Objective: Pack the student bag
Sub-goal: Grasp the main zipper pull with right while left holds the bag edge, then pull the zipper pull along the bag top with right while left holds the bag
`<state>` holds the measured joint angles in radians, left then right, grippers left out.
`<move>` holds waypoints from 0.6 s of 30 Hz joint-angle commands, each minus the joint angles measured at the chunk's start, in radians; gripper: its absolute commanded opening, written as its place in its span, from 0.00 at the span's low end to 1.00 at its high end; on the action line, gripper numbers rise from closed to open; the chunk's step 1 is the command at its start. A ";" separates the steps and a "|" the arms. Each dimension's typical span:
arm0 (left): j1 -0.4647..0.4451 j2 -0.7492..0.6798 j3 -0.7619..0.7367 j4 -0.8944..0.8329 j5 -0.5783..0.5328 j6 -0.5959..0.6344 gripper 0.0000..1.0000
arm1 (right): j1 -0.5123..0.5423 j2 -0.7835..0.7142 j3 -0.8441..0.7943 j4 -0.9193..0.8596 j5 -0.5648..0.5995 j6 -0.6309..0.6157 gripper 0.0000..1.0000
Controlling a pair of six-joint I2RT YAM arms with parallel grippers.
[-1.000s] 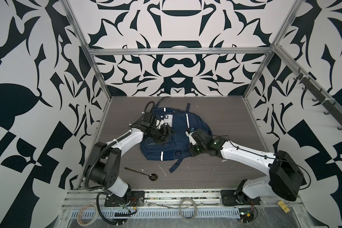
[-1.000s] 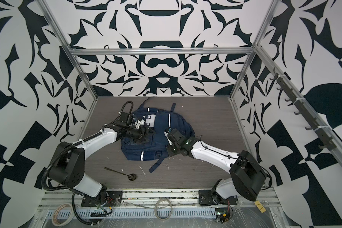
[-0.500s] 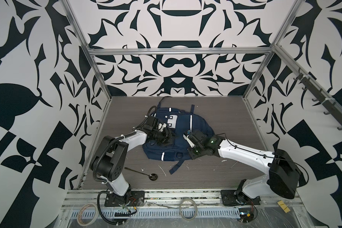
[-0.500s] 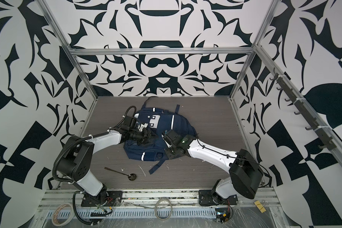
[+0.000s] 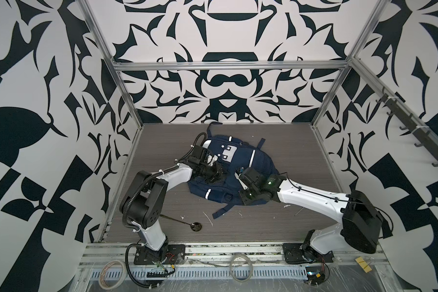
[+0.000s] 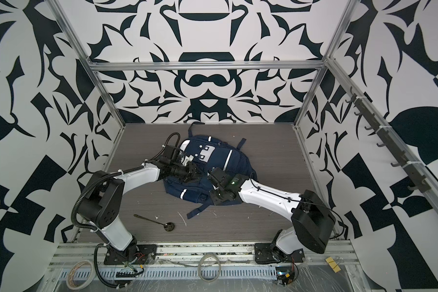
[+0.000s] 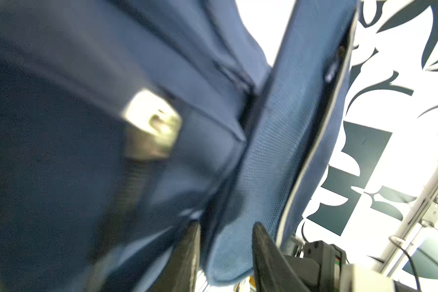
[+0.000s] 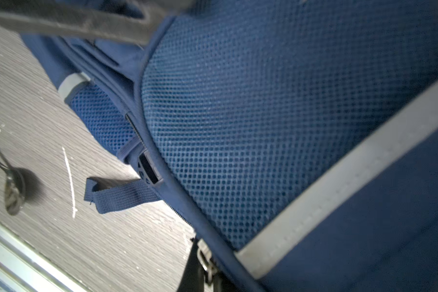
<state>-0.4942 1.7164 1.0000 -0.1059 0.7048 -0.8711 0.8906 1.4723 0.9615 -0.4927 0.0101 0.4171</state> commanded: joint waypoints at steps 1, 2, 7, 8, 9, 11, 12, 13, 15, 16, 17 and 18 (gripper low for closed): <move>-0.017 -0.014 0.043 -0.105 0.034 0.063 0.36 | 0.011 0.019 0.035 0.134 -0.026 -0.002 0.00; -0.018 -0.023 0.051 -0.137 0.018 0.083 0.35 | 0.010 0.025 0.037 0.141 -0.027 -0.002 0.00; -0.018 -0.044 0.094 -0.320 -0.034 0.187 0.37 | 0.010 0.060 0.073 0.187 -0.043 -0.001 0.00; -0.018 -0.046 0.087 -0.325 -0.034 0.187 0.38 | 0.010 0.069 0.081 0.198 -0.049 -0.001 0.00; -0.018 -0.044 0.082 -0.328 -0.033 0.185 0.39 | 0.010 0.080 0.089 0.207 -0.054 -0.003 0.00; -0.018 -0.034 0.081 -0.347 -0.055 0.188 0.41 | 0.010 0.096 0.101 0.220 -0.065 -0.007 0.00; -0.018 -0.034 0.082 -0.360 -0.084 0.189 0.42 | 0.010 0.100 0.105 0.227 -0.067 -0.008 0.00; -0.018 -0.036 0.084 -0.368 -0.113 0.190 0.42 | 0.010 0.104 0.105 0.234 -0.071 -0.008 0.00; -0.018 -0.038 0.087 -0.369 -0.153 0.185 0.40 | 0.010 0.111 0.103 0.248 -0.081 -0.005 0.00; -0.017 -0.034 0.094 -0.377 -0.169 0.190 0.37 | 0.010 0.113 0.102 0.251 -0.085 -0.003 0.00; -0.017 -0.029 0.103 -0.386 -0.184 0.199 0.28 | 0.011 0.114 0.102 0.254 -0.088 -0.002 0.00; -0.016 -0.026 0.112 -0.391 -0.193 0.206 0.19 | 0.011 0.112 0.100 0.253 -0.090 -0.001 0.00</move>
<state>-0.4969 1.7008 1.0851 -0.4072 0.5346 -0.6853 0.8993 1.5982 1.0069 -0.3901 -0.0685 0.4198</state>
